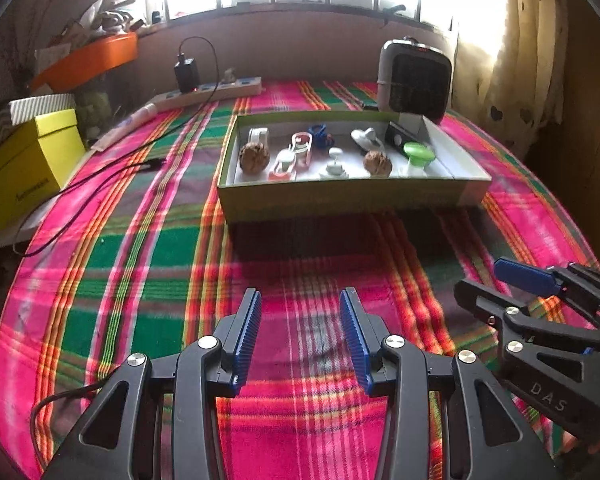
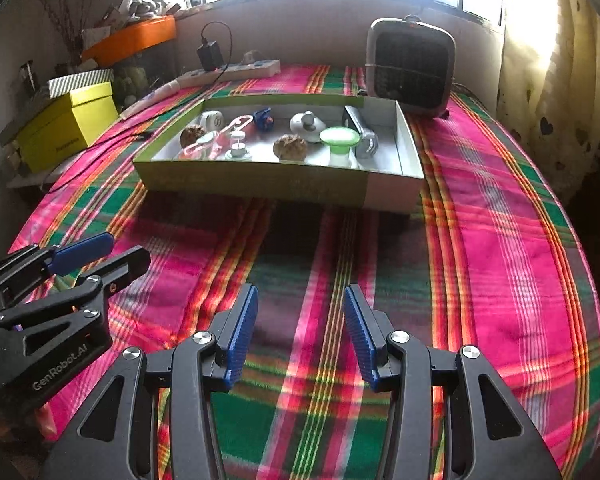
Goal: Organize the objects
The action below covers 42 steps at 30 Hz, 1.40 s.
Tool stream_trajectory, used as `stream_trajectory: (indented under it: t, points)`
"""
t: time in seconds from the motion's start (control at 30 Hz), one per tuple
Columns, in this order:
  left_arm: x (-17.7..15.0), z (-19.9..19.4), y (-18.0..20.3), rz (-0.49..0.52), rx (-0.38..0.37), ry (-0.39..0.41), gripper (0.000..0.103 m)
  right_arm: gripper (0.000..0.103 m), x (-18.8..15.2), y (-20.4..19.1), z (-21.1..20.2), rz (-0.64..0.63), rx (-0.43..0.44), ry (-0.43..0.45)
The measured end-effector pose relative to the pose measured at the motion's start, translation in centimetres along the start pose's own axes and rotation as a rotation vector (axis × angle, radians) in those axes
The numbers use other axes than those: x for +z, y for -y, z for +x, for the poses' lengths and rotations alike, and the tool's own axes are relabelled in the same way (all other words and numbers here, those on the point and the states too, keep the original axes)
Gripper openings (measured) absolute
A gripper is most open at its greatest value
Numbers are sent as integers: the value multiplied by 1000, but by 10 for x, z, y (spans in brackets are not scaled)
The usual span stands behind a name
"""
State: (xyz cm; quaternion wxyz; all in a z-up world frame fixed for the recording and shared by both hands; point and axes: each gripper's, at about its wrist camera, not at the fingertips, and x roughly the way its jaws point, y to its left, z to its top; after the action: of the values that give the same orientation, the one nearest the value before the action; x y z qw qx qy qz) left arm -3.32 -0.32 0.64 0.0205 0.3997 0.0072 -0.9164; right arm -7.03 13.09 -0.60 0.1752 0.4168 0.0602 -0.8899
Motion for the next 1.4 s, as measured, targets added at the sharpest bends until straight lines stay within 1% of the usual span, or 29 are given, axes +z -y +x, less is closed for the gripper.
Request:
stream_trajectory:
  t: [0.1,0.27,0.43,0.53,0.6,0.7,0.77,0.83,1.4]
  points:
    - [-3,1,-1,-8,-3,-7,39,46,-5,-1,1,-11,-11,-13]
    - [-8,4,-1,-13,0,-27,39,46,-10,-4,-2,-19,-34,-7]
    - [-11,3,2,-12,18,-15,40,47,-16,-3,-5,-8,-51,8]
    - [-13,2,2,-31,12,-12,43,50,-18,-3,-6,-3,-63,16]
    - [-13,1,4,-27,20,-11,43,55,-19,-2,-6,9,-69,22]
    - [-15,0,4,-31,17,-6,45,56,-21,-1,-7,17,-75,35]
    - [-16,0,5,-28,6,-5,51,57,-22,-2,-8,20,-77,38]
    - [-17,0,7,-19,7,-4,52,58,-22,-2,-7,21,-77,39]
    - [-17,-1,6,-23,10,1,52,59,-21,-3,-6,22,-80,39]
